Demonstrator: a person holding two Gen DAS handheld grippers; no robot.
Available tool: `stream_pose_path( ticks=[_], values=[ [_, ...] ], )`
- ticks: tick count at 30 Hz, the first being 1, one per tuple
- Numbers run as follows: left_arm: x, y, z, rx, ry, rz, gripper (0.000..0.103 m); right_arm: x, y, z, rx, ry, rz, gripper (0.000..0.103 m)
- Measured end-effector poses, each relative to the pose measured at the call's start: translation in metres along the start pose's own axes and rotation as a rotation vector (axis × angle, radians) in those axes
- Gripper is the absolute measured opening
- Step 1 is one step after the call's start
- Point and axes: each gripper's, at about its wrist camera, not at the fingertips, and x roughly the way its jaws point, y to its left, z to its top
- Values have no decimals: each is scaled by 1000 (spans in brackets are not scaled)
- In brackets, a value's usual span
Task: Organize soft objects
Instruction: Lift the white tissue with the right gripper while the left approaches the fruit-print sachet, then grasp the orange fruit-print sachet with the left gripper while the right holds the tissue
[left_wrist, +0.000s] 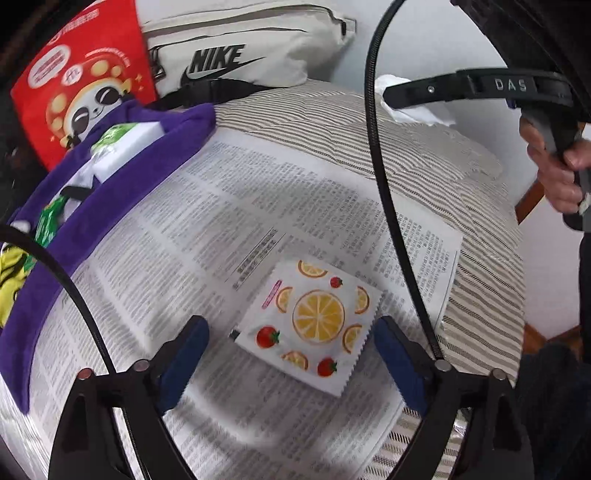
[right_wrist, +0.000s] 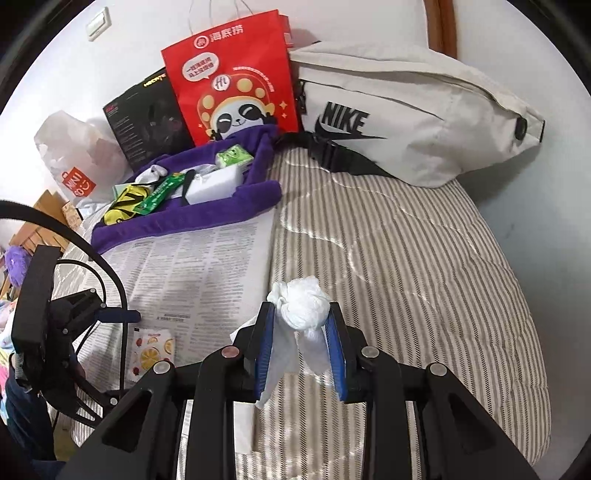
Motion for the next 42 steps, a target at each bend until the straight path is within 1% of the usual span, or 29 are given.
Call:
stream_pose_path(
  ticks=[2, 5, 6, 7, 8, 9, 10, 12, 15, 17, 18, 19, 20, 21, 22, 23, 24, 25, 26, 28, 29, 30, 33, 35, 36, 38, 39, 40, 42],
  values=[
    [4, -3, 2, 23, 2, 13, 101, 0, -4, -2, 10, 2, -2, 28],
    [9, 0, 5, 14, -6, 5, 98, 2, -8, -2, 18, 9, -6, 28],
    [10, 1, 7, 6, -11, 3, 92, 3, -7, -2, 15, 12, -5, 28],
    [11, 3, 8, 0, -13, 4, 79, 4, -6, -1, 12, 14, -5, 28],
    [11, 4, 10, -10, -17, 5, 71, 6, -4, -1, 7, 17, -3, 28],
    [11, 6, 11, -24, -25, 9, 57, 7, -2, 0, 3, 19, 1, 28],
    [9, 10, 12, -44, -33, 9, 53, 9, 0, 1, -3, 23, 7, 28],
    [5, 19, 14, -92, -40, 12, 49, 14, 8, 4, -21, 30, 19, 28],
    [4, 32, 13, -143, -37, 31, 27, 22, 24, 8, -55, 40, 50, 28],
    [0, 42, 8, -182, -43, 60, 24, 27, 36, 11, -82, 45, 70, 28],
    [-3, 51, 5, -218, -44, 58, 21, 31, 44, 13, -98, 49, 86, 28],
    [-6, 61, 1, -256, -47, 64, 13, 34, 51, 15, -115, 52, 98, 28],
    [-8, 68, -4, -276, -46, 79, 12, 37, 59, 16, -133, 53, 108, 28],
    [-10, 76, -12, -296, -37, 116, 12, 41, 67, 18, -150, 56, 122, 28],
    [-13, 82, -18, -312, -36, 131, 12, 45, 74, 20, -165, 60, 136, 28],
    [-18, 90, -25, -337, -39, 121, 12, 49, 81, 22, -178, 63, 146, 28],
    [-20, 96, -29, -358, -38, 134, 16, 51, 86, 24, -186, 64, 151, 28],
    [-22, 102, -35, -385, -34, 150, 27, 53, 91, 25, -194, 62, 161, 28],
    [-24, 105, -37, -398, -36, 142, 33, 55, 93, 26, -195, 62, 167, 28],
    [-27, 106, -39, -424, -46, 107, 63, 56, 93, 29, -188, 63, 169, 28],
    [-28, 103, -39, -421, -60, 78, 67, 55, 92, 30, -184, 61, 168, 28],
    [-29, 99, -38, -406, -77, 56, 69, 53, 89, 31, -181, 58, 164, 28],
    [-29, 86, -30, -353, -107, 34, 69, 40, 79, 30, -176, 42, 140, 28],
    [-26, 79, -25, -330, -100, 9, 69, 31, 71, 29, -168, 31, 128, 28],
    [-23, 76, -23, -316, -92, -3, 72, 26, 66, 28, -162, 23, 118, 28],
    [-17, 67, -19, -287, -73, -5, 74, 18, 55, 28, -147, 12, 95, 28],
    [-14, 62, -16, -265, -62, -1, 77, 15, 49, 27, -139, 10, 82, 28],
    [-11, 57, -14, -248, -56, 2, 84, 13, 42, 26, -130, 9, 68, 28],
    [-6, 45, -10, -207, -43, 10, 91, 11, 32, 24, -113, 13, 49, 28]
  ],
)
